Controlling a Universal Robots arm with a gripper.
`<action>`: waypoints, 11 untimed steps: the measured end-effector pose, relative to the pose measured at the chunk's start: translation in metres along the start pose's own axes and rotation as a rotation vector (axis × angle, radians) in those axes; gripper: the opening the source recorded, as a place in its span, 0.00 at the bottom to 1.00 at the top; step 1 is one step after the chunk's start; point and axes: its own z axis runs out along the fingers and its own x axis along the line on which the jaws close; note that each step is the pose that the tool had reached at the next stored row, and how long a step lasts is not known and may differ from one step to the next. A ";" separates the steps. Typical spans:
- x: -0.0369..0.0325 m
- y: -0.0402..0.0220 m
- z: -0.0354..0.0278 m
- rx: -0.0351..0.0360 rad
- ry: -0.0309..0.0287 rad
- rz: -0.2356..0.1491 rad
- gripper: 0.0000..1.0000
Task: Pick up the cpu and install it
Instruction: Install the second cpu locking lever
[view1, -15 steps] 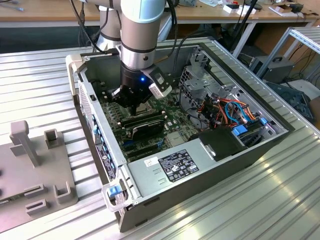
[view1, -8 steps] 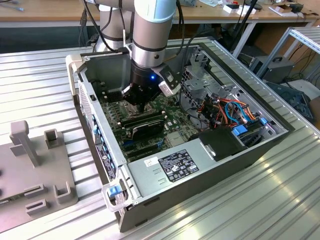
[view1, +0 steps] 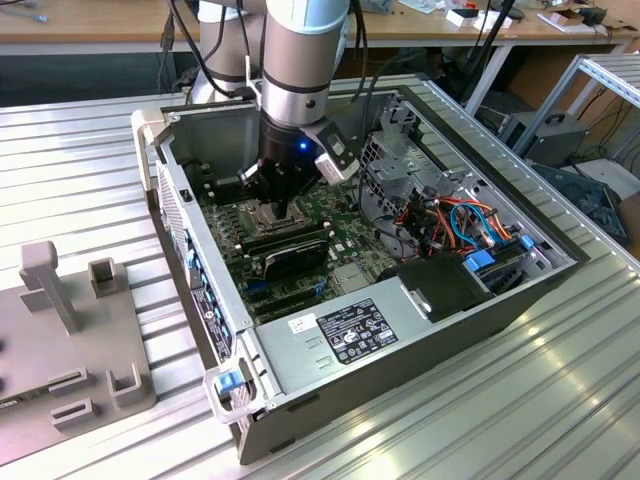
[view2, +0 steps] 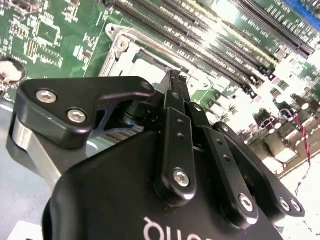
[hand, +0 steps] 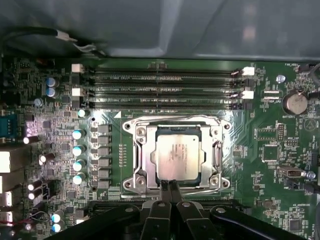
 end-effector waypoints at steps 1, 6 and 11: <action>-0.0013 0.0020 -0.0001 0.0000 0.0000 0.000 0.11; -0.0081 0.0108 -0.0004 0.0000 0.0000 0.000 0.11; -0.0088 0.0152 -0.0038 -0.0001 -0.0001 0.000 0.11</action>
